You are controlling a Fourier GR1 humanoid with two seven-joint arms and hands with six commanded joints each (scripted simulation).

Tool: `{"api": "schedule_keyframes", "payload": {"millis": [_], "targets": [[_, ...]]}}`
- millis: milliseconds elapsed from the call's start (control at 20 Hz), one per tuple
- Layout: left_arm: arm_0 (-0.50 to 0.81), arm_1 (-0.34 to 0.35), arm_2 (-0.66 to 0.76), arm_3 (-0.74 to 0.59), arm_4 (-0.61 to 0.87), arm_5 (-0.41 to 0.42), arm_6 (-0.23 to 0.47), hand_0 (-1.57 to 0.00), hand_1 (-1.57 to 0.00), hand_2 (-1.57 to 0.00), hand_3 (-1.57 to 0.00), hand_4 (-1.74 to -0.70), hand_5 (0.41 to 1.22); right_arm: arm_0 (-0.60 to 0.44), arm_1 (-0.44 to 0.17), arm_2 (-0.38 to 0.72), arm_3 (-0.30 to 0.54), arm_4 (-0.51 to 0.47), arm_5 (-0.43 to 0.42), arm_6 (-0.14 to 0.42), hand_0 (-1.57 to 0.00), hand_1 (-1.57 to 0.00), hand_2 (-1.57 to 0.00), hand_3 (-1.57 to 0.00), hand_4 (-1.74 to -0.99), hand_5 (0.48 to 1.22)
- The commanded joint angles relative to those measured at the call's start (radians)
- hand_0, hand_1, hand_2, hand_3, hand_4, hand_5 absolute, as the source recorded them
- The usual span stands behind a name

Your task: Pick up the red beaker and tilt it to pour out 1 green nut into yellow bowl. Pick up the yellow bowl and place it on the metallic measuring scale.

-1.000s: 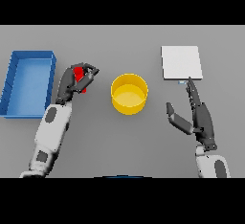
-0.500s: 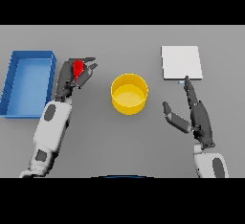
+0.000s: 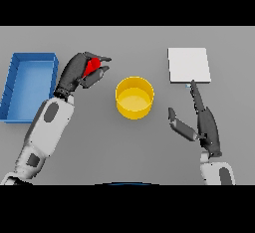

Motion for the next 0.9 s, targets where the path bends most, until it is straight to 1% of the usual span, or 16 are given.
{"api": "schedule_keyframes", "payload": {"millis": [0,100,150,200,300,350,400,450,550,650,700,750,800,850], "targets": [[0.000,0.009,-0.011,-0.005,-0.008,-0.006,0.009,-1.56,-1.56,-1.56,-1.56,-1.73,1.115,0.008,-0.005,-0.006,-0.004,-0.005,0.001,0.004,0.00,0.00,0.00,0.00,-1.243,0.700],[-0.012,0.025,-0.022,0.004,-0.008,-0.017,0.014,-1.56,-1.56,-1.56,-1.56,-1.73,1.113,0.016,-0.007,-0.004,-0.010,-0.005,0.006,0.008,0.00,0.00,0.00,0.00,-1.243,0.710],[-0.020,0.042,-0.055,-0.003,-0.044,-0.022,0.030,-1.56,-1.56,-1.56,-1.56,-1.73,1.112,0.020,-0.007,-0.003,-0.015,-0.007,0.008,0.010,0.00,0.00,0.00,0.00,-1.248,0.711],[-0.038,0.050,-0.089,0.001,-0.080,-0.024,0.039,-1.57,-1.57,-1.57,-1.57,-1.74,1.112,0.012,-0.012,-0.010,-0.015,-0.013,0.010,0.024,0.00,0.00,0.00,0.00,-1.251,0.714],[-0.089,0.083,-0.166,0.029,-0.178,-0.025,0.054,-1.57,-1.57,-1.57,-1.57,-1.74,1.123,0.011,-0.010,-0.007,-0.003,-0.013,0.013,0.004,0.00,0.00,0.00,0.00,-1.260,0.719],[-0.112,0.108,-0.209,0.041,-0.230,-0.034,0.043,-1.57,-1.57,-1.57,-1.57,-1.74,1.137,0.009,-0.009,-0.009,-0.002,-0.018,0.013,-0.001,0.00,0.00,0.00,0.00,-1.266,0.720],[-0.137,0.119,-0.249,0.057,-0.272,-0.049,0.048,-1.57,-1.57,-1.57,-1.57,-1.74,1.134,-0.004,-0.005,-0.008,-0.004,-0.019,0.013,0.009,0.00,0.00,0.00,0.00,-1.267,0.720],[-0.170,0.131,-0.277,0.082,-0.309,-0.059,0.054,-1.57,-1.57,-1.57,-1.57,-1.74,1.152,-0.005,0.000,-0.005,0.009,-0.016,0.011,0.008,0.00,0.00,0.00,0.00,-1.267,0.721],[-0.231,0.135,-0.338,0.116,-0.372,-0.081,0.051,-1.57,-1.57,-1.57,-1.57,-1.74,1.177,-0.011,-0.005,-0.009,0.008,-0.018,0.015,0.015,0.00,0.00,0.00,0.00,-1.268,0.722],[-0.279,0.152,-0.399,0.145,-0.425,-0.126,0.036,-1.57,-1.57,-1.57,-1.57,-1.74,1.193,0.008,-0.002,-0.007,-0.005,-0.026,0.017,-0.012,0.00,0.00,0.00,0.00,-1.264,0.717],[-0.312,0.154,-0.423,0.166,-0.445,-0.150,0.031,-1.57,-1.57,-1.57,-1.57,-1.69,1.198,0.003,-0.007,-0.017,-0.001,-0.033,0.018,-0.011,0.00,0.00,0.00,0.00,-1.261,0.715],[-0.328,0.167,-0.456,0.176,-0.470,-0.166,0.011,-1.57,-1.57,-1.57,-1.57,-1.65,1.203,0.002,0.001,-0.013,0.009,-0.025,0.010,0.002,0.00,0.00,0.00,0.00,-1.262,0.705],[-0.359,0.157,-0.490,0.193,-0.497,-0.188,0.022,-1.57,-1.57,-1.57,-1.57,-1.61,1.206,-0.004,0.000,-0.017,0.009,-0.032,0.013,0.008,0.00,0.00,0.00,0.00,-1.258,0.697],[-0.392,0.165,-0.521,0.216,-0.520,-0.216,0.010,-1.57,-1.57,-1.57,-1.57,-1.64,1.209,-0.004,-0.003,-0.018,0.017,-0.026,0.010,-0.003,0.00,0.00,0.00,0.00,-1.253,0.688]]}}
